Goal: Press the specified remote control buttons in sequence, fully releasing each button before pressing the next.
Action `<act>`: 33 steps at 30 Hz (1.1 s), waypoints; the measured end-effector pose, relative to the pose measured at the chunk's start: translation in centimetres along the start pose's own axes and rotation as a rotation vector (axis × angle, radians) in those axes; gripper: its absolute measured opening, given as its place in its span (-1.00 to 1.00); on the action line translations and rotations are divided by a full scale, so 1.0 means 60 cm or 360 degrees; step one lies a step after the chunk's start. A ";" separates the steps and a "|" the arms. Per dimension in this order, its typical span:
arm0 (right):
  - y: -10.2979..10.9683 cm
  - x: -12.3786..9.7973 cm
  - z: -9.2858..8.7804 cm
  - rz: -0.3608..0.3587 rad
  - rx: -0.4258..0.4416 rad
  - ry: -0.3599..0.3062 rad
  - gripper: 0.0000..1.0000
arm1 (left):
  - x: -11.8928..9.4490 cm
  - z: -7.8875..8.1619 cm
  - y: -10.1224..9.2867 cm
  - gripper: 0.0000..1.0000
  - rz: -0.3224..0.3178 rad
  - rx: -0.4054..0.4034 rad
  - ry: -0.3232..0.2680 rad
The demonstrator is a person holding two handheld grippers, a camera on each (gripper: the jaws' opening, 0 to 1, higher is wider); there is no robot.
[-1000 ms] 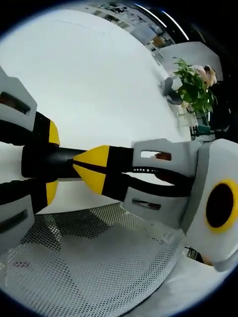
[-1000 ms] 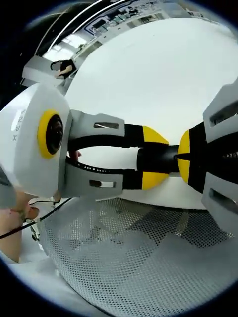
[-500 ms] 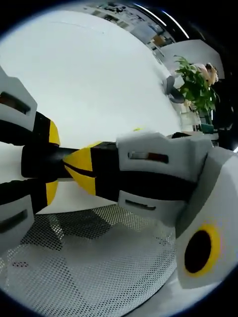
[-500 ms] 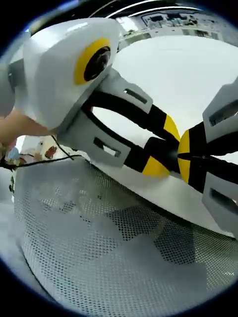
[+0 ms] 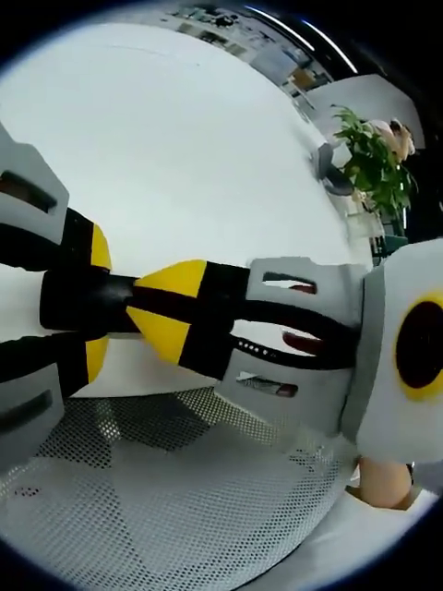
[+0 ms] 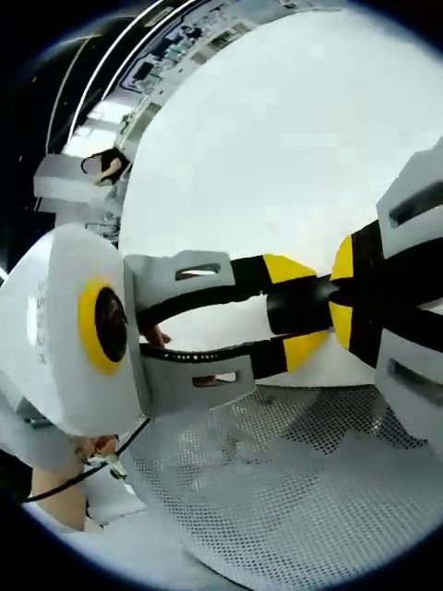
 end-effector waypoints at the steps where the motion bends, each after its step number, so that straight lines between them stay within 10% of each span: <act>1: 0.002 -0.003 -0.006 0.0019 0.0044 0.0013 -0.72 | 0.000 0.001 -0.001 -0.55 0.0006 0.0001 0.0011; 6: 0.002 -0.009 -0.035 -0.0001 -0.0031 0.0196 -0.46 | 0.001 0.004 -0.001 -0.53 0.0057 -0.0101 0.0050; 16: 0.001 -0.001 -0.026 0.0018 -0.0103 0.0180 -0.55 | -0.001 0.002 -0.006 -0.49 0.0157 -0.0303 -0.0017; 26: 0.000 -0.001 -0.029 0.0029 -0.0072 0.0166 -0.57 | -0.097 0.022 0.019 -0.02 0.0298 -0.0897 -0.0679; 33: 0.000 0.000 -0.028 0.0030 -0.0068 0.0184 -0.57 | -0.150 0.025 0.011 0.29 0.0403 -0.0886 -0.0785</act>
Point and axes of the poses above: the point that each gripper's makers call its tool centre point, and the gripper's own axes: x roughly forward along the fingers, y roughly to its left, z roughly out of its top, the point moved 6 cm from there along -x, roughly backward along the fingers, and after that the axes turned 7 degrees about z, right-handed, at the moved point
